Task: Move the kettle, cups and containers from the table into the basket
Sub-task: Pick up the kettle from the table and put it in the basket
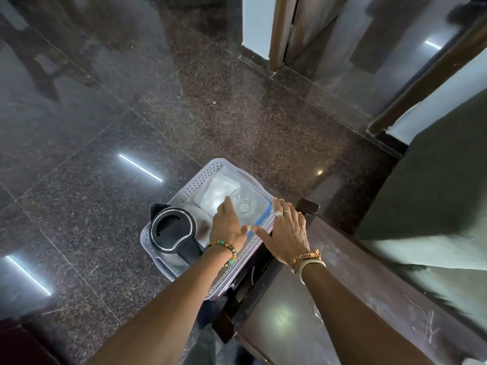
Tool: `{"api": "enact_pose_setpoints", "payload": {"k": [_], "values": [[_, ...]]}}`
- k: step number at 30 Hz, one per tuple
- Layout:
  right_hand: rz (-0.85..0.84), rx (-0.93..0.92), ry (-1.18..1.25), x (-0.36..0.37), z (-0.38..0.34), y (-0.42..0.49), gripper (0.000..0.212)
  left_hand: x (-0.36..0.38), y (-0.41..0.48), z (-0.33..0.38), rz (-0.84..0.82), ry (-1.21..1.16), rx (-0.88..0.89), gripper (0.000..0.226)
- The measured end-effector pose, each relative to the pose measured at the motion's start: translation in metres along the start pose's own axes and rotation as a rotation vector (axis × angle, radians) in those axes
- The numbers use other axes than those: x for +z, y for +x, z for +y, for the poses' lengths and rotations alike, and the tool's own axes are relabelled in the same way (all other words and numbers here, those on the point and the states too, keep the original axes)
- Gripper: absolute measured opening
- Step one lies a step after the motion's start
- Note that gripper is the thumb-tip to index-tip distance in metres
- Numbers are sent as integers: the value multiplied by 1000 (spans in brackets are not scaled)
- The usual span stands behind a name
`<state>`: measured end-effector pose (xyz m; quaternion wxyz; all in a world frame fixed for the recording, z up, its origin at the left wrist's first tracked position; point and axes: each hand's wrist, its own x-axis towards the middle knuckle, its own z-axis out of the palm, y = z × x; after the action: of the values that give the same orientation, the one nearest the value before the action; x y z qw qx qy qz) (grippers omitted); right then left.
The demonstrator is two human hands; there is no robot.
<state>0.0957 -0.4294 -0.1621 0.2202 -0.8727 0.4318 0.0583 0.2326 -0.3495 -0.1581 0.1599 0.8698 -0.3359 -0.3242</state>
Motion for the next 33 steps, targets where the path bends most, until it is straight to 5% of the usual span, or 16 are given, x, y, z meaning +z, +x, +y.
{"api": "enact_pose_setpoints", "payload": {"k": [14, 21, 28, 33], "values": [[-166, -21, 64, 32, -11, 69, 97, 19, 61, -12, -119, -11, -175, 105], [-201, 21, 264, 42, -16, 83, 99, 25, 69, -8, 15, -128, -217, 53], [-202, 101, 352, 37, -14, 76, 79, 20, 64, -3, 30, -82, -152, 49], [-111, 109, 392, 6, -20, 45, 92, 0, 35, 16, 21, -92, -87, 56]]}}
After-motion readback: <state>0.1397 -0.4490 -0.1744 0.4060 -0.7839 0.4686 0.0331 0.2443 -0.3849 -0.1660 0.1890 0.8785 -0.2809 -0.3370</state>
